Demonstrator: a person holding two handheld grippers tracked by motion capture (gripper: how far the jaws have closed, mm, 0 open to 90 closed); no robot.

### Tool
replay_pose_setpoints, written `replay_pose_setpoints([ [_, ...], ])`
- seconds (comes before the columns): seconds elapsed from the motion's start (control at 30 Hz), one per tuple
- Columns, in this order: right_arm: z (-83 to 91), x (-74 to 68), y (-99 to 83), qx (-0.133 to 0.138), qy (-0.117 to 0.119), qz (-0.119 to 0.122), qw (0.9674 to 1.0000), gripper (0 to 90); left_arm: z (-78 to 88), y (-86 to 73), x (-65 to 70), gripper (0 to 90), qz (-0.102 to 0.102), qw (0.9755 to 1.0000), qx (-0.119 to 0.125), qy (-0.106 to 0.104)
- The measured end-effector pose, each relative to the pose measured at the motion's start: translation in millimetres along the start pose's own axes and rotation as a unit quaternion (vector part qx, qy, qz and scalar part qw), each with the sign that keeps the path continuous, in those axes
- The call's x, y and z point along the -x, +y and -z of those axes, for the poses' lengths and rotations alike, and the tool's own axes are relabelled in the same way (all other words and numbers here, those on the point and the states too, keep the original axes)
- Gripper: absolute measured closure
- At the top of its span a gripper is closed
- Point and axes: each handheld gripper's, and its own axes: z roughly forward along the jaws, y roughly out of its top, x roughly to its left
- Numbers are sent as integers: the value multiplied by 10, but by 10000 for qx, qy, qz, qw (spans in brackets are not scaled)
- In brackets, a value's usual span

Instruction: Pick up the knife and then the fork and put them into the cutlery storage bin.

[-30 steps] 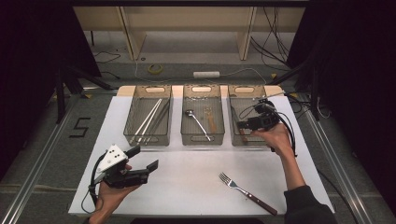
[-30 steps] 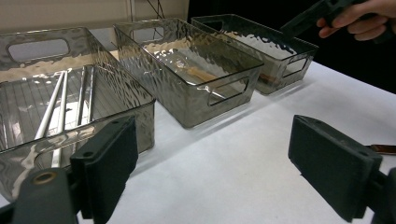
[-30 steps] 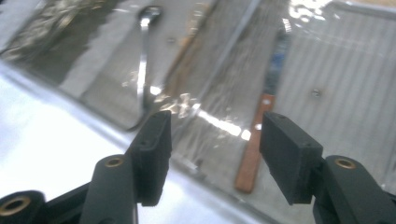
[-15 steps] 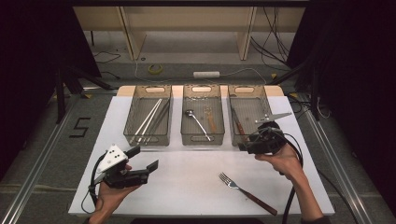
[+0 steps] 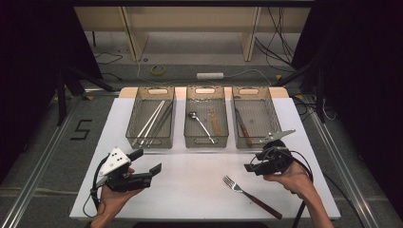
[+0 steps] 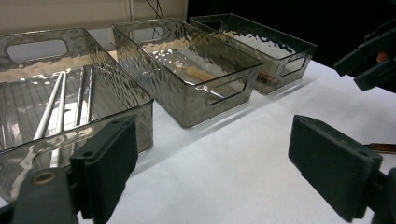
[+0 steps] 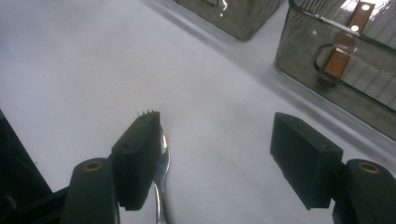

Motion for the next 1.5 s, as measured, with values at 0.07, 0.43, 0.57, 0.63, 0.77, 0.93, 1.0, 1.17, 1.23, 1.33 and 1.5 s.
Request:
replay_pose_setpoints([
  [0.07, 8, -30, -20, -56, 20, 51, 10000, 343, -1, 0, -3, 154, 2, 10000, 1, -1],
  [0.43, -32, -127, -164, -413, 42, 222, 9989, 325, -2, 1, -5, 154, -2, 10000, -11, -3],
  [0.57, -34, -166, -193, -494, 53, 287, 9984, 322, -1, 0, -3, 154, -7, 10000, -10, -3],
  [0.63, -32, -180, -207, -537, 61, 304, 9981, 318, -3, 0, -5, 153, -3, 10000, -14, -2],
  [0.77, -41, -208, -248, -653, 68, 344, 9972, 310, -3, 1, -4, 153, -11, 10000, -14, -5],
  [0.93, -70, -234, -307, -802, 37, 389, 9960, 304, -4, 1, 0, 154, -16, 10000, -19, -10],
  [1.0, -77, -245, -330, -854, 41, 409, 9955, 305, -4, 1, 3, 154, -21, 10000, -24, -5],
  [1.17, -97, -291, -386, -986, 118, 429, 9941, 320, -3, 2, 3, 154, -17, 10000, -24, -3],
  [1.23, -102, -306, -404, -1041, 92, 449, 9935, 335, -3, 1, 10, 154, -32, 10000, -11, 0],
  [1.33, -100, -325, -426, -1127, 67, 506, 9923, 350, -5, 0, 6, 154, -25, 10000, -25, 2],
  [1.5, -113, -352, -473, -1274, 69, 542, 9903, 390, -3, 2, 4, 153, -23, 10000, -29, 5],
])
